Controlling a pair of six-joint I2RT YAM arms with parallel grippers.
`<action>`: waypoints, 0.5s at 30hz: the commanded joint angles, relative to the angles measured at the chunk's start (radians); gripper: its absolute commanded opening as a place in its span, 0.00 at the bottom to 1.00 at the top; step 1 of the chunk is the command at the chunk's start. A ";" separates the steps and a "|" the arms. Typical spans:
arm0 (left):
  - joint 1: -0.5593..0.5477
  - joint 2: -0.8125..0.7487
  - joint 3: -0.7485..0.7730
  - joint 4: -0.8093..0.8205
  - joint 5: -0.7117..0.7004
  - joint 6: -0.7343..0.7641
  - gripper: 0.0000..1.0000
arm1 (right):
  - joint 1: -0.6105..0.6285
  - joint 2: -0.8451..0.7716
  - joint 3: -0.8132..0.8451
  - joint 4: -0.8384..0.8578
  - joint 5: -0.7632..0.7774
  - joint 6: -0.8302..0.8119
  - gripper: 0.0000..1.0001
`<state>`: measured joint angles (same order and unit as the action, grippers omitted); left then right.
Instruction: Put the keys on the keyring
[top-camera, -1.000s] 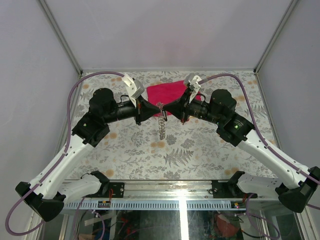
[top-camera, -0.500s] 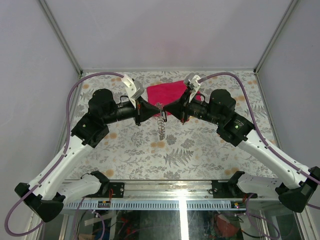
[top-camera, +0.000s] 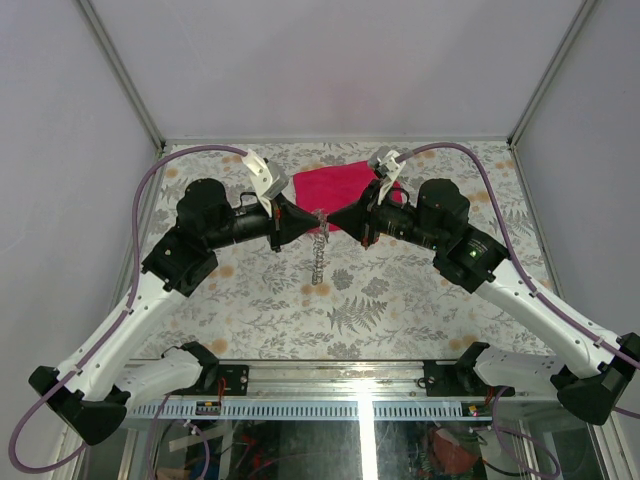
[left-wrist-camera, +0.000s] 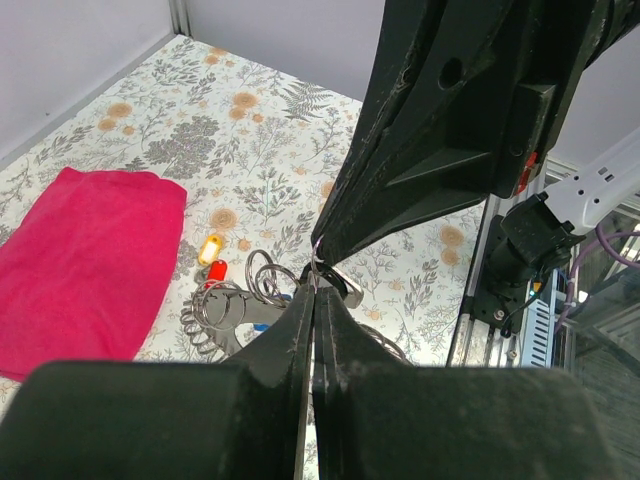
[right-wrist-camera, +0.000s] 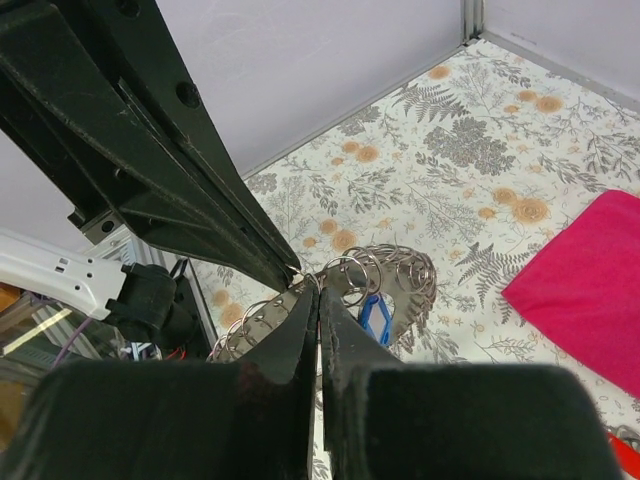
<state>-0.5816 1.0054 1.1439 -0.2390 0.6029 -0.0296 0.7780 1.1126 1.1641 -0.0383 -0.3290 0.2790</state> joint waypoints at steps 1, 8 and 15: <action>0.003 -0.039 0.006 0.079 -0.011 0.005 0.00 | -0.004 -0.005 0.019 -0.036 0.058 0.015 0.00; 0.004 -0.042 0.004 0.081 -0.014 0.003 0.00 | -0.003 0.001 0.019 -0.033 0.043 0.045 0.00; 0.003 -0.042 0.004 0.089 -0.012 0.000 0.00 | -0.004 0.012 0.018 -0.025 0.031 0.073 0.00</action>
<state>-0.5816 1.0031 1.1408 -0.2394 0.6018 -0.0296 0.7780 1.1137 1.1641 -0.0471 -0.3264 0.3344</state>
